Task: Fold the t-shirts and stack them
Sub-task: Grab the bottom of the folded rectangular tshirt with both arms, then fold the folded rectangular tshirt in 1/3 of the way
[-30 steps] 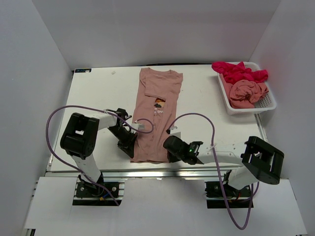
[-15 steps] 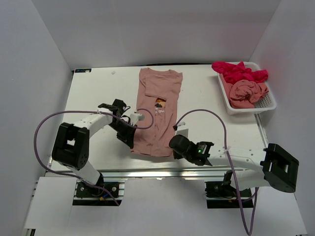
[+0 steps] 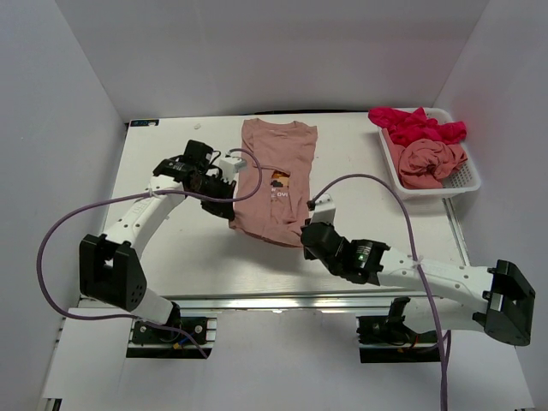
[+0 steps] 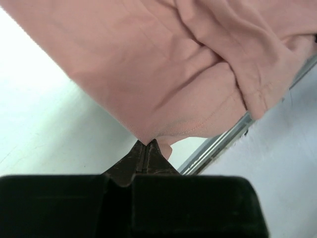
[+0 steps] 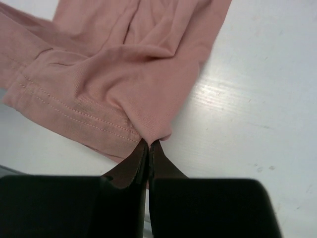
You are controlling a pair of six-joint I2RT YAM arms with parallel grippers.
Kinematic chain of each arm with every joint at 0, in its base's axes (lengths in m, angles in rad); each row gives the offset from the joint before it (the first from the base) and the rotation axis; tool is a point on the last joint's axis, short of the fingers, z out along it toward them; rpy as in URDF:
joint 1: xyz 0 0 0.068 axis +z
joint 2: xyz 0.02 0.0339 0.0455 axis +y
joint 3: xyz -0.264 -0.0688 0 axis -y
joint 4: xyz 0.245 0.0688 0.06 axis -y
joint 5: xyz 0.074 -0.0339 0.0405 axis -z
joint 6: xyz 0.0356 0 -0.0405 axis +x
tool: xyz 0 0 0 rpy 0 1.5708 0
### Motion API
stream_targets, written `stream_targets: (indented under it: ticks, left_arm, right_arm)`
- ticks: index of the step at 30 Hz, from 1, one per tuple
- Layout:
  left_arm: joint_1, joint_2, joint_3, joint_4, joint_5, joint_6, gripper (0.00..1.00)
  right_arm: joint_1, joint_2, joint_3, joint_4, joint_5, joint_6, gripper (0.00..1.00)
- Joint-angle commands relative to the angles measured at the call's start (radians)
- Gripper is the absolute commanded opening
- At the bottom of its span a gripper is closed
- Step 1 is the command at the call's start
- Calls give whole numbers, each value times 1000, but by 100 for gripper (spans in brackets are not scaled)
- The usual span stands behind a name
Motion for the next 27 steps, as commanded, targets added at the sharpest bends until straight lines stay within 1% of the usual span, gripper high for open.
stream_targets:
  ticks: [1, 3, 5, 11, 13, 15, 17, 21, 25, 27]
  left_arm:
    - [-3, -46, 38, 59, -46, -85, 0]
    - [-4, -41, 53, 101, -73, -111, 0]
    - [-3, -23, 61, 107, -86, -116, 0]
    - [-4, 61, 103, 162, -135, -140, 0]
    - [-3, 87, 128, 196, -165, -159, 0]
    - [-3, 132, 143, 225, -173, -162, 0]
    - [-3, 166, 165, 245, -176, -167, 0]
    - [-1, 270, 231, 242, -182, -167, 0]
    - [-1, 313, 278, 256, -193, -167, 0]
    - [-1, 322, 294, 276, -210, -167, 0]
  right_arm:
    - [-22, -40, 63, 7, 101, -78, 0]
    - [-39, -45, 65, 28, 104, -107, 0]
    - [-73, -43, 63, 48, 109, -142, 0]
    - [-200, 0, 49, 163, 6, -209, 0]
    - [-235, 43, 60, 200, -29, -221, 0]
    - [-252, 90, 68, 235, -32, -254, 0]
    - [-297, 125, 108, 260, -65, -271, 0]
    - [-384, 220, 166, 306, -152, -294, 0]
    - [-456, 283, 207, 333, -184, -288, 0]
    - [-472, 325, 240, 349, -189, -293, 0]
